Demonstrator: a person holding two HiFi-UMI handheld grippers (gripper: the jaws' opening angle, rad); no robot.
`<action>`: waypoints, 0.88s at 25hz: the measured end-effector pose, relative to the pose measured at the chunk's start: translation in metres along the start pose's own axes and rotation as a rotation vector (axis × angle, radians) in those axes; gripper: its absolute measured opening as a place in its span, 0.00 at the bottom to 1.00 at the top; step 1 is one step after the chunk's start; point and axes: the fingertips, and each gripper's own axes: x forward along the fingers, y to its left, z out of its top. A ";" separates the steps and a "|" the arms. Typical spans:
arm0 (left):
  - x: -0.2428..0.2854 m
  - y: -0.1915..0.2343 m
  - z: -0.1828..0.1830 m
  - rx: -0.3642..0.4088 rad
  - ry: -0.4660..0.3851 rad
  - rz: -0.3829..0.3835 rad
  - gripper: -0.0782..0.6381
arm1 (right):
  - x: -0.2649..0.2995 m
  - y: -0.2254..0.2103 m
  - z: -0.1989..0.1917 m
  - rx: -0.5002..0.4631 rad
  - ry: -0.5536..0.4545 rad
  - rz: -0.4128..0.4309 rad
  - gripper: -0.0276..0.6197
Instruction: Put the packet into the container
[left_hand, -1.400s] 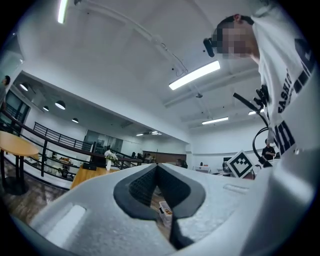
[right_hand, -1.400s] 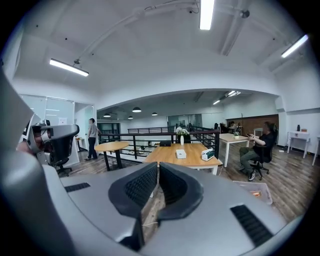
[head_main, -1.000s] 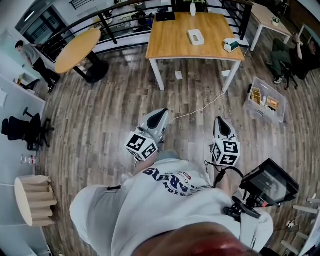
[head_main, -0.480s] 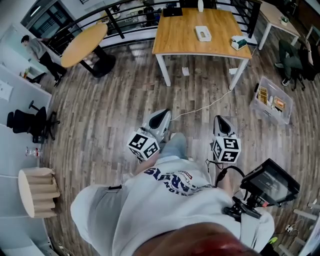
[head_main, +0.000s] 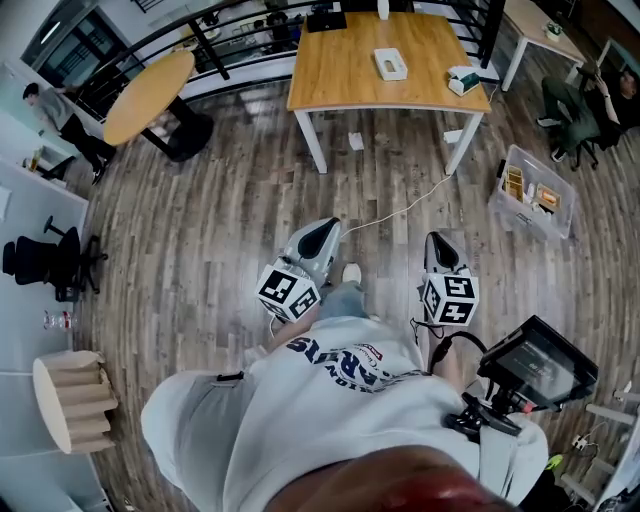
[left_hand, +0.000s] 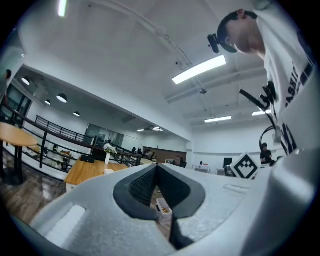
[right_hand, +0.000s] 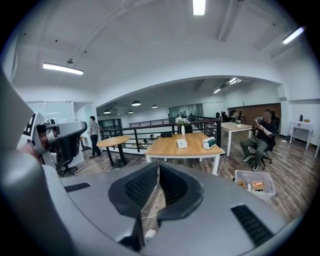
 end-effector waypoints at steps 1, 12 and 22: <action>0.002 0.003 0.001 -0.017 -0.013 -0.003 0.10 | 0.002 -0.001 0.001 -0.006 0.000 -0.004 0.06; 0.019 0.051 -0.022 -0.048 0.016 0.014 0.10 | 0.048 0.010 -0.001 -0.001 0.043 0.007 0.06; 0.066 0.106 -0.030 -0.079 0.025 -0.016 0.10 | 0.104 0.003 0.018 -0.005 0.080 -0.022 0.06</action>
